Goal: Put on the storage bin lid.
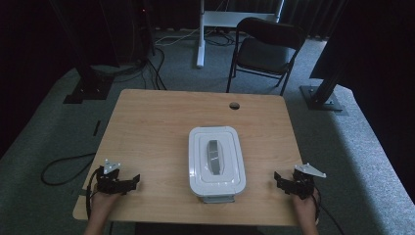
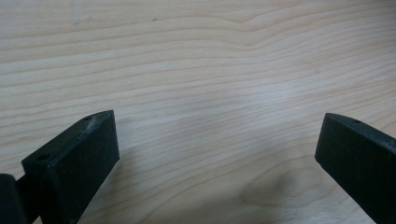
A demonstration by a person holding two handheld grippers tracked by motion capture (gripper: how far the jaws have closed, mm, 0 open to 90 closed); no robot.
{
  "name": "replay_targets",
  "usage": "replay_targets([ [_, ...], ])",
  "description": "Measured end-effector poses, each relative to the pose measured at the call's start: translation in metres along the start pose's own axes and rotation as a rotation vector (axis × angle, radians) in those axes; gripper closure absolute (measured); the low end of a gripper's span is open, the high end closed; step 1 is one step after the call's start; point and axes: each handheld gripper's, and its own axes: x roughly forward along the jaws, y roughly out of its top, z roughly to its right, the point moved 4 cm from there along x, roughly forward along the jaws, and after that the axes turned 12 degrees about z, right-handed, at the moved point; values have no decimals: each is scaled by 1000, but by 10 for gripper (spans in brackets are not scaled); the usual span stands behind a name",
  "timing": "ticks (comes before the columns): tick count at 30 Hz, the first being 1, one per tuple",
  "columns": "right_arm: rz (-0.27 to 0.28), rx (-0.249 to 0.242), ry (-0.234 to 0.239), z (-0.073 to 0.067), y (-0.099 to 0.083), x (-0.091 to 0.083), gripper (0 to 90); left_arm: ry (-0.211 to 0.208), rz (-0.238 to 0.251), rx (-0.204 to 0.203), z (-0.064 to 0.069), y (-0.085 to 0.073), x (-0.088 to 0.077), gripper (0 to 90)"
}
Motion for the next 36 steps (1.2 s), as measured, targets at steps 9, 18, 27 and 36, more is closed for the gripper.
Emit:
replay_targets([
  [9, -38, 54, -80, 10, -5, 4, 125, 139, -44, -31, -20, -4, -1, 2],
  [18, -88, 20, -155, 13, -10, 10, 123, 190, -47, -43, -27, -5, -2, 1],
  [27, -88, 16, -146, 12, -9, 12, 122, 218, -44, -62, -30, -5, -2, 1],
  [36, -89, 1, -120, 10, -9, 13, 123, 229, -46, -68, -29, -4, -1, 2],
])
